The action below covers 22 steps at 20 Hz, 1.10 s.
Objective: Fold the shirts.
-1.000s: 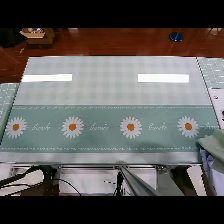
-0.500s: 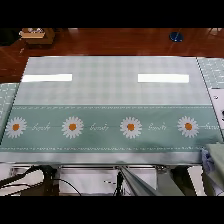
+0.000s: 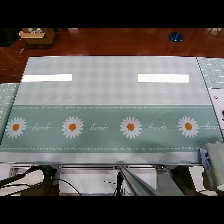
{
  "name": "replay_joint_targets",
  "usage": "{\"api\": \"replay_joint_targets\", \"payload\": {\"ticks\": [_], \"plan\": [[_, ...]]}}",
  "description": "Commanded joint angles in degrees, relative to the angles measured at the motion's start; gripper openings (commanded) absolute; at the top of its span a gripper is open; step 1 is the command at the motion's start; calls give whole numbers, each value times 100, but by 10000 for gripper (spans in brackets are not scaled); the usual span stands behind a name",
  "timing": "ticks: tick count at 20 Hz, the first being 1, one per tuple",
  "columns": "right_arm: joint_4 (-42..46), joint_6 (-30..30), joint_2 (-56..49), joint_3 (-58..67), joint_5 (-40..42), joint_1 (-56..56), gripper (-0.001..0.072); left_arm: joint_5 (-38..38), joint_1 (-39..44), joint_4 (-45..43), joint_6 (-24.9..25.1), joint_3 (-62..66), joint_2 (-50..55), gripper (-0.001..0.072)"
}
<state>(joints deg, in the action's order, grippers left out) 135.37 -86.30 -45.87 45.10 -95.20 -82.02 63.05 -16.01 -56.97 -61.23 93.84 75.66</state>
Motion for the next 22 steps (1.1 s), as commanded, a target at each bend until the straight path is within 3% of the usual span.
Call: {"api": "replay_joint_targets", "payload": {"ticks": [1,4,6,7,8,10,11,12,14,15,17,20,22], "plan": [[48,0,2,-11,382,-37,393,-2,-2,-7,-11,2,0,59],[-306,-9,2,-2,737,20,386,-7,-2,-7,-9,2,4,59],[-1233,52,-4,166,1349,424,277,-4,-2,-7,-7,2,24,61],[-1943,131,-4,374,1805,767,278,-4,-2,-7,-7,2,50,62],[-3027,247,-4,656,2514,1215,277,-4,7,-7,-7,2,103,145],[-5845,1460,-111,1200,3751,2247,278,20,125,4,-13,2,343,535],[-7123,2109,-286,1469,4122,2944,278,70,256,0,-13,0,525,582],[-7781,2297,-522,1735,4245,3654,278,57,420,4,-39,0,717,580],[-7783,2004,-1128,2258,4094,5219,278,334,872,-7,-452,2,1060,576],[-7427,1663,-1397,2420,3967,5886,278,625,1137,-28,-446,2,1193,526],[-6345,616,-1906,2645,3407,7075,278,1198,1755,-411,-723,2,1388,521],[-5031,118,-2483,2684,2140,8290,342,1436,2736,-1987,-1644,2,1499,521],[-4542,103,-2756,2686,1530,8765,352,1399,3324,-3016,-1904,2,1499,522]]}}
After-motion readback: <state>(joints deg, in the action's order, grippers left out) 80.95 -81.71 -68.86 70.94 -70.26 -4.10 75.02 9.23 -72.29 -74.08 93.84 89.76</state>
